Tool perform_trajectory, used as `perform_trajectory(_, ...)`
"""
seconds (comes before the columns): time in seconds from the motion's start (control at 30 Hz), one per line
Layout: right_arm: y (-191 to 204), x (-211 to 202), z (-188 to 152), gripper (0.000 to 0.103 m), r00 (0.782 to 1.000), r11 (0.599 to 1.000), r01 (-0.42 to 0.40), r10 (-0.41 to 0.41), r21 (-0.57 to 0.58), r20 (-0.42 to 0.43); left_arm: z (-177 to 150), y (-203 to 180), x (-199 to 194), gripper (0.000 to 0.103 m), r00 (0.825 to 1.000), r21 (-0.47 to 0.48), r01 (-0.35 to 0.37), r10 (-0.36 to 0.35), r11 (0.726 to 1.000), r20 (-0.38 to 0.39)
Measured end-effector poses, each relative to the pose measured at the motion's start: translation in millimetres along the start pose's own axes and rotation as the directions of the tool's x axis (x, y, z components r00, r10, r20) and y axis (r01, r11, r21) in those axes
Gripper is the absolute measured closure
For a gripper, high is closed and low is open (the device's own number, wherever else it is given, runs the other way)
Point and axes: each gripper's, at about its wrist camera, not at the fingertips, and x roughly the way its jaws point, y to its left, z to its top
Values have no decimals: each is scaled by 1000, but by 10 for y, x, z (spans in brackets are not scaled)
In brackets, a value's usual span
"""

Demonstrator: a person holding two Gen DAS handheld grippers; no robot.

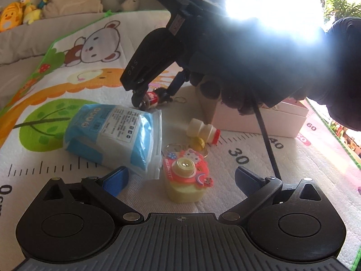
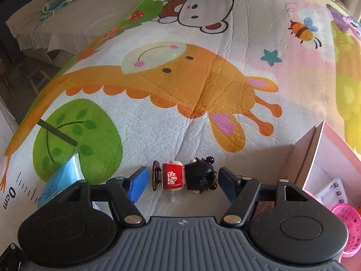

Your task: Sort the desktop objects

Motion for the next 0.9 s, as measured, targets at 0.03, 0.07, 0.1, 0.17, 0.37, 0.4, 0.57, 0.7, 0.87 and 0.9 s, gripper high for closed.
perform_trajectory(0.03, 19, 10, -5, 35, 1000, 1000, 10, -10, -8, 3, -2, 7, 1, 0, 1000, -5, 4, -4, 1000, -2)
perform_trajectory(0.07, 45, -3, -15, 41, 1000, 1000, 15, -14, -28, 11, -2, 14, 2, 0, 1000, -10, 6, -6, 1000, -3)
perform_trajectory(0.1, 65, -48, -32, 42, 999, 999, 14, -13, -42, 29, -2, 19, 3, 0, 1000, -13, 7, -7, 1000, -3)
perform_trajectory(0.17, 77, -227, -95, 42, 997, 998, 9, -5, -55, 76, -9, 20, 4, 0, 1000, -16, 6, -6, 1000, -6)
perform_trajectory(0.37, -88, -1098, -591, 42, 976, 996, -87, 88, -14, 201, -11, -4, 15, 0, 1000, -2, -3, 3, 1000, -9)
perform_trajectory(0.4, -137, -1220, -724, 42, 972, 995, -99, 99, -7, 211, -8, -8, 22, 0, 1000, 0, -7, 7, 1000, -12)
perform_trajectory(0.57, -321, -1478, -1489, 41, 974, 995, -97, 91, 20, 206, 3, -60, 65, 0, 998, 26, -58, 59, 998, -26)
perform_trajectory(0.7, -449, -1347, -1982, 41, 980, 997, -26, 10, 78, 201, -5, -172, 62, 0, 992, 75, -120, 123, 990, -33)
perform_trajectory(0.87, -621, -1279, -2326, 38, 967, 983, -60, 14, 175, 255, -16, -266, 19, 0, 978, 140, -190, 199, 972, -55)
perform_trajectory(0.9, -655, -1289, -2365, 38, 962, 979, -66, 11, 193, 272, -4, -270, 6, 0, 976, 146, -201, 211, 969, -55)
